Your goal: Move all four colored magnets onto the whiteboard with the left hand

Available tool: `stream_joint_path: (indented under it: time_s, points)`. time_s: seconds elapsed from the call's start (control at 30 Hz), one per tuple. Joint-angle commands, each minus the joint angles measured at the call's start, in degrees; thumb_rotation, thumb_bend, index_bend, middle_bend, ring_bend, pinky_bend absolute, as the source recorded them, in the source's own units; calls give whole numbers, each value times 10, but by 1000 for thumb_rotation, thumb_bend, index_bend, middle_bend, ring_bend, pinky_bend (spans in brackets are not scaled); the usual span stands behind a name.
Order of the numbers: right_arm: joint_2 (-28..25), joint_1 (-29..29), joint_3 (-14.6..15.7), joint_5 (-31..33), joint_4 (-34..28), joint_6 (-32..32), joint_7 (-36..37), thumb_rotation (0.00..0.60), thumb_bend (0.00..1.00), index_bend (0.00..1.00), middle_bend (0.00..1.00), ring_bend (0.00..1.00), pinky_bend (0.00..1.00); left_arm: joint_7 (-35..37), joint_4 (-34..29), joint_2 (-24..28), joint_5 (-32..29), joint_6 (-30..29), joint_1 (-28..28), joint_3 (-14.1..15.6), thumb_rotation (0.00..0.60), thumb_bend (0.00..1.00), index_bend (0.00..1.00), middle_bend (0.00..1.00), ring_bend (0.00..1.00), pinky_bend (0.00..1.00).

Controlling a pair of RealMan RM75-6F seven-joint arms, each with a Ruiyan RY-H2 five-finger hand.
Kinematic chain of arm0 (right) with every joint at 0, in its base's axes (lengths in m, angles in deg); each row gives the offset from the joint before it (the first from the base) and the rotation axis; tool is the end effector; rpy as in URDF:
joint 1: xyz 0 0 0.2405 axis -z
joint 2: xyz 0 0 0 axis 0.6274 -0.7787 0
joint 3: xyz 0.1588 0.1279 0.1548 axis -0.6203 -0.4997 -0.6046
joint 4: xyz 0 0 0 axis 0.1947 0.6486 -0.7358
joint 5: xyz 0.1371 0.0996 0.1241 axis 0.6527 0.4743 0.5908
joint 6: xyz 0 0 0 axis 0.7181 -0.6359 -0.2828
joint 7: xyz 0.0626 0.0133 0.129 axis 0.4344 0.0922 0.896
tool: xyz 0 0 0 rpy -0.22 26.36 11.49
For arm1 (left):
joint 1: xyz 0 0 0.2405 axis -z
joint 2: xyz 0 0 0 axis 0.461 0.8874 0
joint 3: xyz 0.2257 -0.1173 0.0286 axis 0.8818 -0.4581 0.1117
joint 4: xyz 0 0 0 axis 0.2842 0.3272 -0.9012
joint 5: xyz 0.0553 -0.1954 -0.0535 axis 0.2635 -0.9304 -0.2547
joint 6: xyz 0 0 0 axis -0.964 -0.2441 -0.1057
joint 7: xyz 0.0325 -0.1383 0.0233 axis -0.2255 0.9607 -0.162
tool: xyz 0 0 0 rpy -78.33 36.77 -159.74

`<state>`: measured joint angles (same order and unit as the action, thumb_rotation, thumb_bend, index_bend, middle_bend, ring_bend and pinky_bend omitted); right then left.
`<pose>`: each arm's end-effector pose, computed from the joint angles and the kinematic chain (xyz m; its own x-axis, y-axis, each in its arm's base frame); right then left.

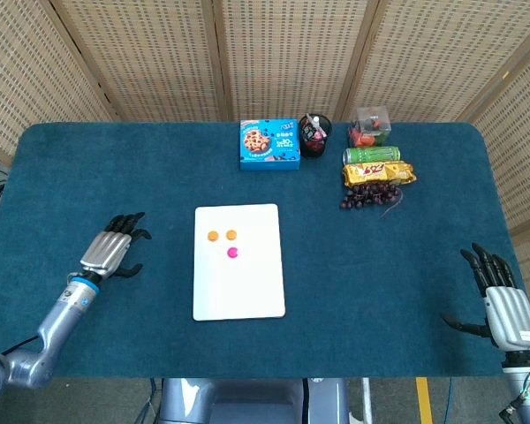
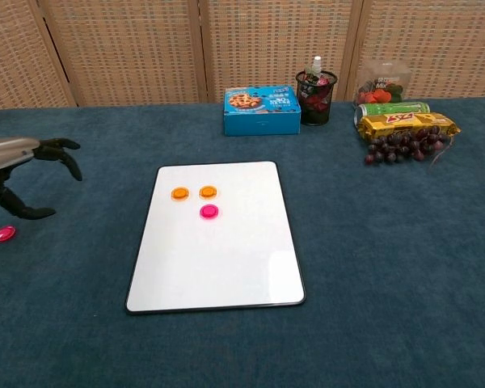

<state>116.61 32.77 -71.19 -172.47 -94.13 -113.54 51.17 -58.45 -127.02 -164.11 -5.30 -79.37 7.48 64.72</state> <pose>-0.3107 -0.1910 0.1580 0.2270 -0.0287 0.9735 -0.9737 -0.0270 0.2262 -0.2684 0.3247 0.0314 0.4168 0.3536 0.8374 0.9080 -0.2055 -0.3651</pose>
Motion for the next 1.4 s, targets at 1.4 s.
stream_joint_path:
  time_s: [1.4]
  points:
    - [-1,0,0,0,0,0,5,600,156,0,0,0,0,156,219,-73,86,21,-81,7,600,331,367,0,0,0]
